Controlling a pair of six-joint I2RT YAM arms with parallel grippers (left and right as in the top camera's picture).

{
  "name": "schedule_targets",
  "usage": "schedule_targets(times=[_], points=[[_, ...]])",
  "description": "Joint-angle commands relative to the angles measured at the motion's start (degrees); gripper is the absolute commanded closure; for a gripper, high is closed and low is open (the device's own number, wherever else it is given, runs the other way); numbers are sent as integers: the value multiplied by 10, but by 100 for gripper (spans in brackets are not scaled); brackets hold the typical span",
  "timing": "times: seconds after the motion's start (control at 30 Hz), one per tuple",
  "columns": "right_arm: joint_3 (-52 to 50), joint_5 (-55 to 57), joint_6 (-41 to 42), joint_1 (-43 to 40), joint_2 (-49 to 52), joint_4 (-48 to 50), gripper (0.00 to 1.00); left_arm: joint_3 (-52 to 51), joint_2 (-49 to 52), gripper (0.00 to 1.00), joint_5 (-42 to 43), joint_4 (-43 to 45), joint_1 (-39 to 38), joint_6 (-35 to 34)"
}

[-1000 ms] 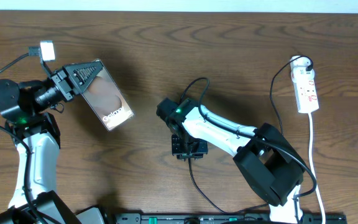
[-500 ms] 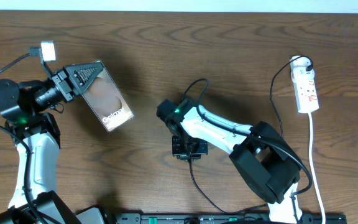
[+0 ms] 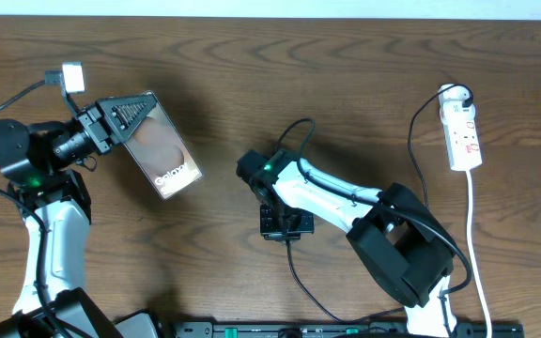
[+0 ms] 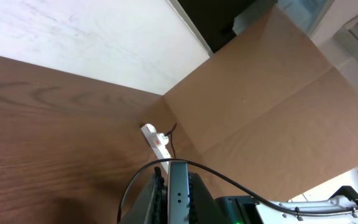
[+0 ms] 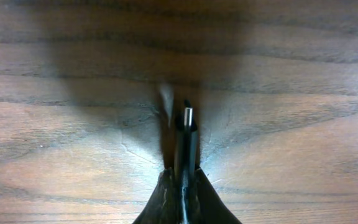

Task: Plug charger to phone and switch on socket
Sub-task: 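Close the right gripper on the cable's USB-C plug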

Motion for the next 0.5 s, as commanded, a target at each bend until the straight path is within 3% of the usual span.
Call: schedule_targets(times=[0.0,0.3,0.4,0.47], points=[[7,6,6,1,11,2,98,8,-4,92,5,3,1,3],[10,-1,-6,-5,11,2,99,8,-4,93,5,3,1,3],[24,-46,-58,-20,11,2,99,7,-4,93,5,3,1,3],[44,-126,-146,-35,11,14,99,8,-4,92,5,3,1,3]])
